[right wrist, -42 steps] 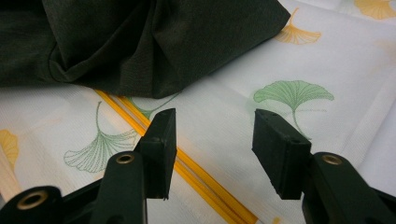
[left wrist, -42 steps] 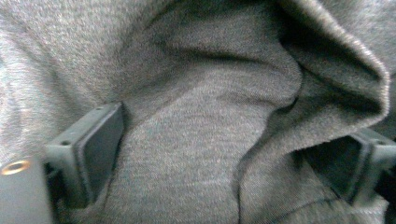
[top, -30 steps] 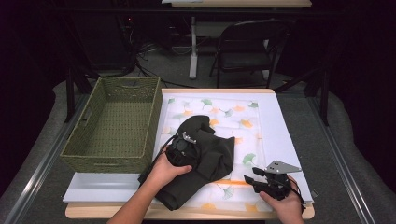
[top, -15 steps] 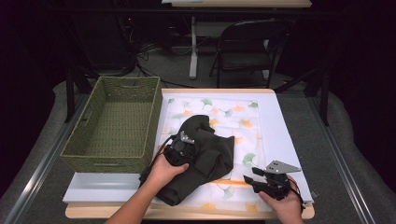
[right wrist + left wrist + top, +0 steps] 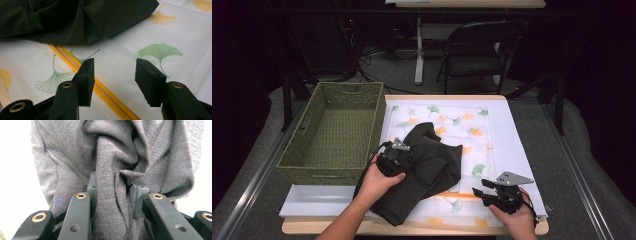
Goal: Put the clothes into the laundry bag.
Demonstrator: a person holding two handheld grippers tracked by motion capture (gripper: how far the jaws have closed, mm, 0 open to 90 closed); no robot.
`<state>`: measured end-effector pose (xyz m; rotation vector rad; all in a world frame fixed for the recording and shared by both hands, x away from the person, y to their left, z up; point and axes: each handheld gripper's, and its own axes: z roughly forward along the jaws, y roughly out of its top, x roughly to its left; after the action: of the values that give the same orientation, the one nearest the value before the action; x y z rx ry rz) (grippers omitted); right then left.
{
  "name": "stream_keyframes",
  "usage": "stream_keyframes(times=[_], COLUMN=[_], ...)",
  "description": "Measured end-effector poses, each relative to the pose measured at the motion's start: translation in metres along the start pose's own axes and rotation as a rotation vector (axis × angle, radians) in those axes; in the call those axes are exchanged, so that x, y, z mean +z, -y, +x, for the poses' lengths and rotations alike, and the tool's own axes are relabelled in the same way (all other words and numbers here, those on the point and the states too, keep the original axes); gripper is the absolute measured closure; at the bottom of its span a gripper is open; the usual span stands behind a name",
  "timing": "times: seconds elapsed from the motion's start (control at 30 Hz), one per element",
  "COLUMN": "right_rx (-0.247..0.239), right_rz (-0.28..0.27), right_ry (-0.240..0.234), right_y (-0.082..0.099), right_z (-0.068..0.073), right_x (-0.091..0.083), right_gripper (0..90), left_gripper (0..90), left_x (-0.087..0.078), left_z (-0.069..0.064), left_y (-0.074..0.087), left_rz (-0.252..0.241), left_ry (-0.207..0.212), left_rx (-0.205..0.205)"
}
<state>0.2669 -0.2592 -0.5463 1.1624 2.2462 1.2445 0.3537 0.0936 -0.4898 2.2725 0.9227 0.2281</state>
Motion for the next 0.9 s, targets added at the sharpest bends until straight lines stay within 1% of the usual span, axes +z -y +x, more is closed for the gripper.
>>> stream_keyframes(times=[0.03,0.17,0.23,0.3,0.33,0.4,0.43,0.47,0.57,0.6,0.67,0.73,0.77,0.9], right_rx=[-0.007,-0.004,-0.014,-0.016,-0.025,-0.030,-0.038,-0.046,-0.061,-0.066,-0.080,-0.075,-0.076,-0.068], right_rz=[0.004,0.004,-0.003,0.000,0.004,0.016,0.025,0.029,0.047,0.053,0.062,0.064,0.061,0.059], right_ry=[0.000,-0.001,0.004,-0.004,-0.010,-0.031,-0.040,-0.044,-0.056,-0.062,-0.077,-0.091,-0.097,-0.105], right_y=[-0.001,-0.004,-0.009,-0.014,-0.017,-0.021,-0.024,-0.026,-0.030,-0.032,-0.035,-0.038,-0.039,-0.042], right_z=[0.000,0.001,0.003,0.006,0.007,0.010,0.011,0.012,0.017,0.019,0.021,0.023,0.023,0.022], right_x=[0.000,-0.001,-0.002,-0.001,0.000,0.002,0.005,0.007,0.016,0.019,0.026,0.031,0.033,0.038], right_gripper=[50.4,53.5,55.3,57.6,61.8,66.0,67.0,67.5,68.1,68.3,68.4,68.6,68.7,69.7], left_gripper=[68.1,68.4,68.4,68.4,68.5,68.5,68.5,68.5,68.6,68.6,68.6,68.6,68.6,68.6], left_x=[-0.002,-0.011,-0.014,-0.017,-0.019,-0.019,-0.019,-0.020,-0.021,-0.022,-0.022,-0.022,-0.022,-0.021], left_z=[0.000,0.002,0.003,0.004,0.005,0.007,0.008,0.008,0.007,0.007,0.006,0.005,0.006,0.006], left_y=[0.000,-0.001,-0.001,0.000,0.000,-0.001,-0.002,-0.003,-0.006,-0.007,-0.008,-0.009,-0.009,-0.010], left_rz=[-0.003,-0.017,-0.022,-0.035,-0.037,-0.046,-0.046,-0.048,-0.039,-0.035,-0.039,-0.038,-0.039,-0.043], left_ry=[0.002,0.002,0.001,-0.002,0.001,-0.004,0.000,-0.008,-0.019,-0.023,-0.029,-0.038,-0.035,-0.035], left_rx=[-0.004,-0.007,-0.010,-0.019,-0.026,-0.042,-0.055,-0.053,-0.066,-0.054,-0.054,-0.053,-0.053,-0.052])
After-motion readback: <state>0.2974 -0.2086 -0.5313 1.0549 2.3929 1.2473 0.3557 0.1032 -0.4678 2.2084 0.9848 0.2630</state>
